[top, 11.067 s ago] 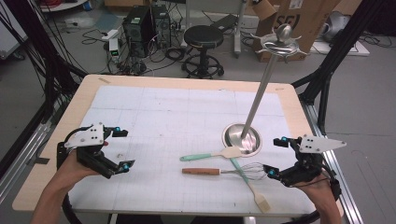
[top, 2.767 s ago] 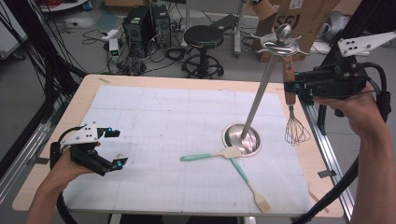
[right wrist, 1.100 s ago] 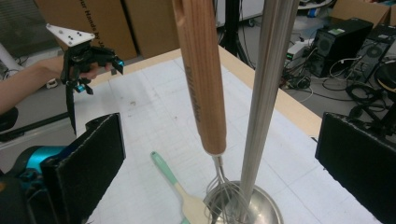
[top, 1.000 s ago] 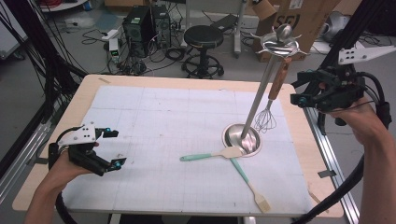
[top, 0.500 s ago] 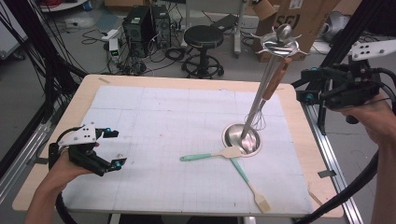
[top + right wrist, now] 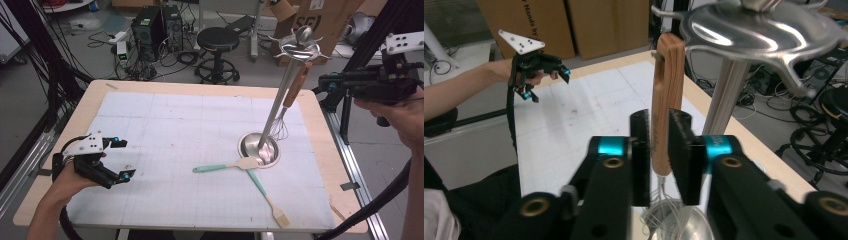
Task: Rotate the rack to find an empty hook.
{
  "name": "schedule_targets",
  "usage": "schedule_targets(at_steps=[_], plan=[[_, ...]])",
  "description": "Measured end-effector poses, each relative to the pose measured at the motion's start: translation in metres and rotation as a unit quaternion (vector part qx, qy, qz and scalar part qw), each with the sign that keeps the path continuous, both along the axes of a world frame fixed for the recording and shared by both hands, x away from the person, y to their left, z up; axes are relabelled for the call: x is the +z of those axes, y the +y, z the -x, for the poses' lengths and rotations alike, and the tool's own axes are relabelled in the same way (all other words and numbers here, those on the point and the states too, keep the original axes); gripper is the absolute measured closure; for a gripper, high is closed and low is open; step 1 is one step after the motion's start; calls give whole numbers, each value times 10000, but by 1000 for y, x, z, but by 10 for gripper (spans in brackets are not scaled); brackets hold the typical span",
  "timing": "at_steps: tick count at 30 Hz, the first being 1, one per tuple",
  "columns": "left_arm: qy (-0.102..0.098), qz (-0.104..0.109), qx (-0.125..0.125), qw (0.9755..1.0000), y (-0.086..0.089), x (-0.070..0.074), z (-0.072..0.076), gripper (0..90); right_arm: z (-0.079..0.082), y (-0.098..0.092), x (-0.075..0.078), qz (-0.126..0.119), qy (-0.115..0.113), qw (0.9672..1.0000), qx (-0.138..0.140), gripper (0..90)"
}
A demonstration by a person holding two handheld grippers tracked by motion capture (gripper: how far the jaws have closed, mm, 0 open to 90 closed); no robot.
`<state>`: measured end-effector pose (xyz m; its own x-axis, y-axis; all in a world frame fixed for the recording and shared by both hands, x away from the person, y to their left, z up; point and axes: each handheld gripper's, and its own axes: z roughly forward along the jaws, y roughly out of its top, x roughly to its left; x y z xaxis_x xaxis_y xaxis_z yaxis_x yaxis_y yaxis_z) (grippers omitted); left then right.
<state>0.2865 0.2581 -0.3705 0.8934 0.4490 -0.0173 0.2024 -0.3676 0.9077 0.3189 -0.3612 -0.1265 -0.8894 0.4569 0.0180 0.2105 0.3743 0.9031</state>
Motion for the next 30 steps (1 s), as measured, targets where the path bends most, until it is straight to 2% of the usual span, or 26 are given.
schedule_targets(at_steps=[4, 16, 22, 30], plan=[[8, 18, 10, 10000, -1, 0, 0, 17, -2, 4, 4, 28, -159, 9998, -91, 890], [3, 17, -9, 10000, 0, 0, 0, 17, -10, 20, 13, -35, -216, 9998, -31, 890], [-4, 8, -19, 10000, 0, 0, 0, 17, -13, 28, 16, 42, -297, 9995, 24, 890], [-6, 7, -29, 10000, 0, 0, 1, 17, -17, 46, 16, 94, -251, 9995, 149, 890]])
